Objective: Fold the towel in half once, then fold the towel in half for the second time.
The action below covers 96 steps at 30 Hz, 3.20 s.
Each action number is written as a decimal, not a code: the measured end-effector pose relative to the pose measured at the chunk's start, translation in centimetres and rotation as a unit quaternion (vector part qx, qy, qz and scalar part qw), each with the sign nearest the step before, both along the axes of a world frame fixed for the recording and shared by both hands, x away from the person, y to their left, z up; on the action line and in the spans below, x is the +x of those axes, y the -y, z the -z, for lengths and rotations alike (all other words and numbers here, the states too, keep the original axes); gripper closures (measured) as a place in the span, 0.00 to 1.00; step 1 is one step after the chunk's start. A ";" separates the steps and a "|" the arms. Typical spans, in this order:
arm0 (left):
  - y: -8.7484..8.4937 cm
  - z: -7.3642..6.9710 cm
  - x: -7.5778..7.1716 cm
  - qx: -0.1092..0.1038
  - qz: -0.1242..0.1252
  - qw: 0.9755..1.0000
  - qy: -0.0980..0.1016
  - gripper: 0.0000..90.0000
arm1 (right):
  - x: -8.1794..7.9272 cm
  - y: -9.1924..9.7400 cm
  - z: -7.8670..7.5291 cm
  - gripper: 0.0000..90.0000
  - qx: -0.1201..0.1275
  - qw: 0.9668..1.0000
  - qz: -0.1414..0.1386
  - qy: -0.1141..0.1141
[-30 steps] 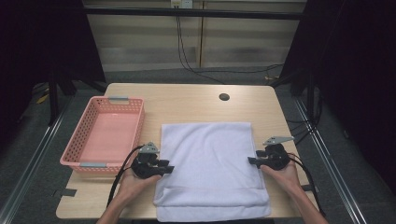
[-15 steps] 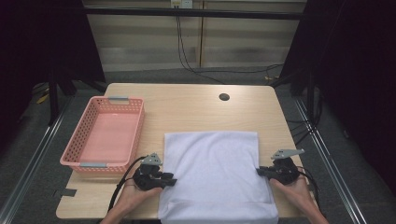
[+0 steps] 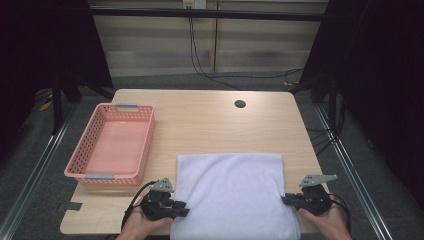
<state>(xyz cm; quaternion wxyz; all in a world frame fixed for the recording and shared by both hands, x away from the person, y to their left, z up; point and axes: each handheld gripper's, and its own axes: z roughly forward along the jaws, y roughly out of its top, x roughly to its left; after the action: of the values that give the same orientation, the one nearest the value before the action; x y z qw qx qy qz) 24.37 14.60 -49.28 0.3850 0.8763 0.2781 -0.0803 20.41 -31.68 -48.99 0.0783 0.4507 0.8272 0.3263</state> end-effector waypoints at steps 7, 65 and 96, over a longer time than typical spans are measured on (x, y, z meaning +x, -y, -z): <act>0.5 -1.0 4.7 -0.016 -0.045 0.998 0.051 0.69 | 4.1 1.1 -1.6 0.59 0.012 0.996 0.049 0.067; 1.0 -4.6 12.5 -0.096 -0.128 0.980 0.119 0.91 | 13.5 2.2 -3.5 0.93 0.088 0.989 0.061 0.101; 0.0 -11.4 17.0 -0.145 -0.161 0.959 0.184 0.92 | 17.9 3.7 -10.8 0.94 0.145 0.971 0.106 0.159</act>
<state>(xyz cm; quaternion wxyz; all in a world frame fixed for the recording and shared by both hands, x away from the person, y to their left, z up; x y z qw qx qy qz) 41.36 14.56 -37.85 0.5608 0.7541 0.3250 0.1063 38.34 -35.37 -38.16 0.1768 0.4847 0.6957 0.4998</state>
